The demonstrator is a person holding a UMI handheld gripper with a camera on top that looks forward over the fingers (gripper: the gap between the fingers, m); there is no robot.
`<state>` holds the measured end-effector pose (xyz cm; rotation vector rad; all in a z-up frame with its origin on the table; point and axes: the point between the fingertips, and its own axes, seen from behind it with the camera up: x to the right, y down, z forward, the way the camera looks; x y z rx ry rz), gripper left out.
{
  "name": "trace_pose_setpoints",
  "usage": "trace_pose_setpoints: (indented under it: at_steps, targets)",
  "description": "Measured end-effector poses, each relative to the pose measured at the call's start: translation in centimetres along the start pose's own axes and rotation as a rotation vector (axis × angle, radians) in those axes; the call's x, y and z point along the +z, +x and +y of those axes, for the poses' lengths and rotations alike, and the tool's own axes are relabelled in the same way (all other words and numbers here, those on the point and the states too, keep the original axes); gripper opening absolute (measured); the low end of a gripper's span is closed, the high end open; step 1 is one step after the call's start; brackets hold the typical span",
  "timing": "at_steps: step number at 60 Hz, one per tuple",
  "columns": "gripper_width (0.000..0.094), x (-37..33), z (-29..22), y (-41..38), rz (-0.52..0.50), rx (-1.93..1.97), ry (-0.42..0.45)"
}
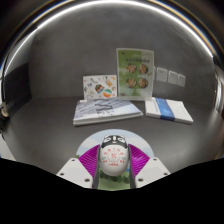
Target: Arrange mouse
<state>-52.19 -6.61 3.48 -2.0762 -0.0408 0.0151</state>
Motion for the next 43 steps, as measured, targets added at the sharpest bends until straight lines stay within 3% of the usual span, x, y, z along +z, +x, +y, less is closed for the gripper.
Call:
trace_pose_setpoints:
  at_steps: [8,9,11,12,14,17,18,19,25,28,43]
  targets:
    - [0.0416,1.8,2.9,0.1,0.056,0.023,-0.077]
    - [0.046,2.0,3.3,0.2,0.057,0.021,-0.091]
    - [0.0449,2.5,2.9,0.5,0.057,0.034,-0.067]
    - [0.0537,2.7,3.0,0.7,0.061,0.041,-0.067]
    - [0.0507,2.9,3.1,0.9,0.059,0.042,-0.065]
    - [0.0601,2.8,3.1,1.1,0.054,0.03,-0.072]
    - [0.0574,2.7,3.2,1.2,0.053,0.027,-0.078]
    - [0.065,2.5,3.2,1.2,0.049,0.026,-0.086]
    - [0.0865,-0.2,3.2,1.3,0.0,0.056,-0.12]
    - [0.0822,-2.2,3.3,1.9,-0.02,0.061,-0.128]
    - [0.084,-12.7,5.5,10.3,-0.005,0.077,-0.112]
